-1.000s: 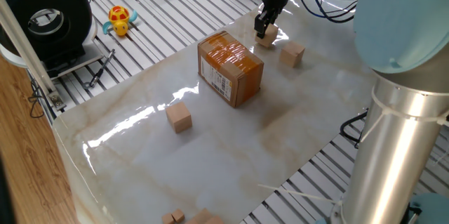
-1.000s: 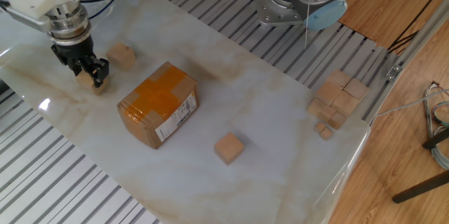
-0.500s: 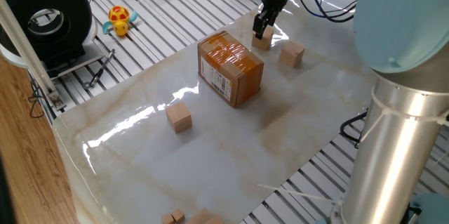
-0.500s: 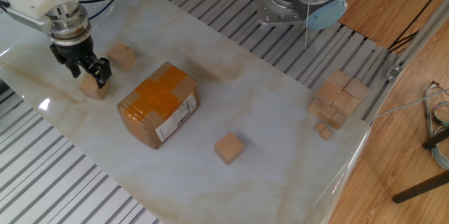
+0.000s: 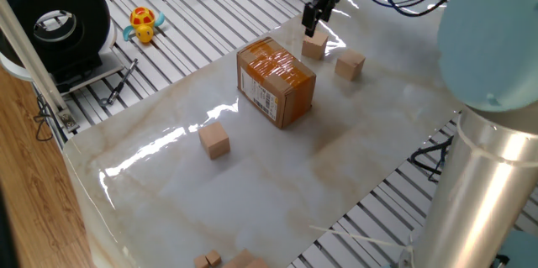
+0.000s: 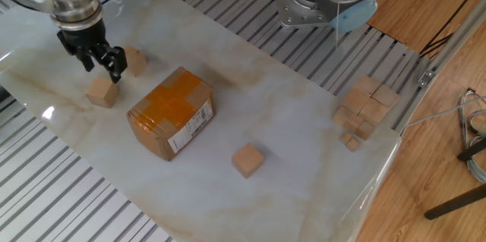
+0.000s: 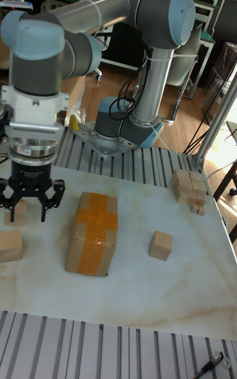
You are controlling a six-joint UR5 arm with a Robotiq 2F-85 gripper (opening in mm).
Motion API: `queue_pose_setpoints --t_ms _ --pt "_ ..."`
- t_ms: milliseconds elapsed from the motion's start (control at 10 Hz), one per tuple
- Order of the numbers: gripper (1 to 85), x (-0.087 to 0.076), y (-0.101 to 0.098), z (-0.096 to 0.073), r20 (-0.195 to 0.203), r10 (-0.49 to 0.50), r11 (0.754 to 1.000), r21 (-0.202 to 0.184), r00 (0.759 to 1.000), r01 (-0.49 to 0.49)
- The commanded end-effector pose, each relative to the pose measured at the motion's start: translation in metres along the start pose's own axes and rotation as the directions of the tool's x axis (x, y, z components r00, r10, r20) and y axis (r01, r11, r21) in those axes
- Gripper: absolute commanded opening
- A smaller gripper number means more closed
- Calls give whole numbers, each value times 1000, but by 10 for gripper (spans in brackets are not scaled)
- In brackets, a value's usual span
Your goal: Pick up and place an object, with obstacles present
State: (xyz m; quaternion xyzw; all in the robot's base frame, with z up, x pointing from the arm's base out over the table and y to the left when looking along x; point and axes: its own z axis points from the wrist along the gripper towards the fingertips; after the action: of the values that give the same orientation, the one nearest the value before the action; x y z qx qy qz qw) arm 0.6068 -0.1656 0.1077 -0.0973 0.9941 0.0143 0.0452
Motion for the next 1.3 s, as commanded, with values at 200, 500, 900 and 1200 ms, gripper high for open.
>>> queue_pose_setpoints --t_ms 200,500,900,1200 --pt "13 -4 1 -25 -28 65 997 50 998 -63" --pt "13 -19 2 -17 27 7 999 38 1000 -8" --pt "13 -25 98 -57 -15 139 990 -9 990 -139" --pt "13 -33 106 -61 -3 164 986 -8 986 -165"
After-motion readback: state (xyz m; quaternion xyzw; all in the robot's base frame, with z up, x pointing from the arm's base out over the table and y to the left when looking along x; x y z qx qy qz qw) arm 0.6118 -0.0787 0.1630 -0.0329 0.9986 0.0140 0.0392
